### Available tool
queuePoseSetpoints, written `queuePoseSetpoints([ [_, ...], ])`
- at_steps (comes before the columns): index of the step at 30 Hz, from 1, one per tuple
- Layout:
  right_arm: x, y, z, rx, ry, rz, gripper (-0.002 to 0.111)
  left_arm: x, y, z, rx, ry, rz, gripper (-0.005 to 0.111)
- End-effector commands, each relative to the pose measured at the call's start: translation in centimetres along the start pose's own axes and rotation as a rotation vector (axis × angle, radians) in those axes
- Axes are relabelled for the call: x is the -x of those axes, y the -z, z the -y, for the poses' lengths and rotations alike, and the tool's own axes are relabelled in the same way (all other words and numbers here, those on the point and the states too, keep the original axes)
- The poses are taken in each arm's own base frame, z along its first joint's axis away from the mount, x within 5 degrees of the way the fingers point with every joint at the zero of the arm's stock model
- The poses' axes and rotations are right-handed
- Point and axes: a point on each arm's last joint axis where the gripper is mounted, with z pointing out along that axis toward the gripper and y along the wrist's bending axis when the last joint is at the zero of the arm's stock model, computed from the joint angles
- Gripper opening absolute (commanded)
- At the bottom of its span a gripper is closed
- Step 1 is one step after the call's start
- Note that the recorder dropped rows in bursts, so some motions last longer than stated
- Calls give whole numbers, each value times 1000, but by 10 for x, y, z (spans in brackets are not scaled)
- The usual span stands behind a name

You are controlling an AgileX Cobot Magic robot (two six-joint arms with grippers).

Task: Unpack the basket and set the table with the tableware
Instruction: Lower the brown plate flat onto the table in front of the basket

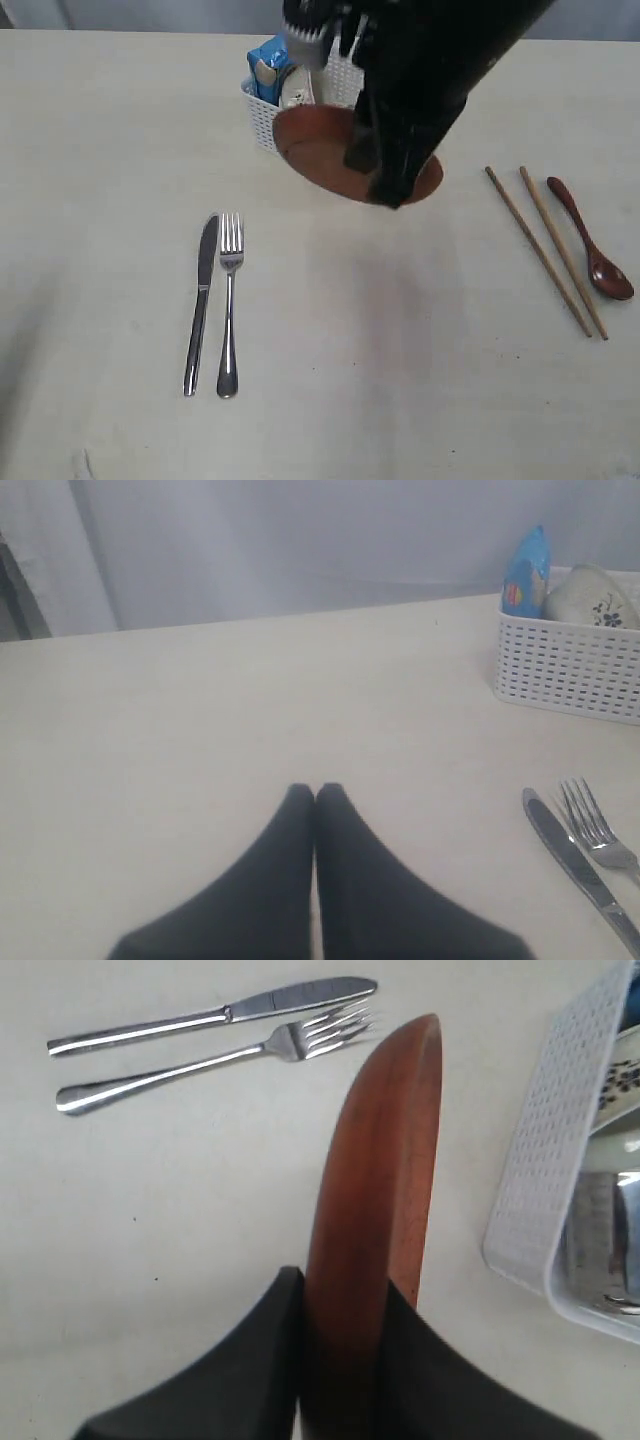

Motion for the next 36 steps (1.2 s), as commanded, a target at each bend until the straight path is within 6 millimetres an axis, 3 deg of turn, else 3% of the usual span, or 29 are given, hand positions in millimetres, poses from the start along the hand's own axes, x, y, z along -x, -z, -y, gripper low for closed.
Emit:
queuePoseSetpoints([
  [1, 3, -23, -26, -70, 94, -23, -1, -1, 0, 0, 2, -10, 1, 0],
  [8, -3, -58, -63, -219, 293, -71, -1, -1, 0, 0, 2, -10, 1, 0],
  [14, -28, -76, -64, -359, 254, -136, -1, -1, 0, 0, 2, -10, 1, 0],
  [21, -35, -93, -75, -332, 290, -1, -1, -1, 0, 0, 2, -10, 1, 0],
  [36, -57, -146, -76, -270, 389, -263, -1, -1, 0, 0, 2, -10, 1, 0],
])
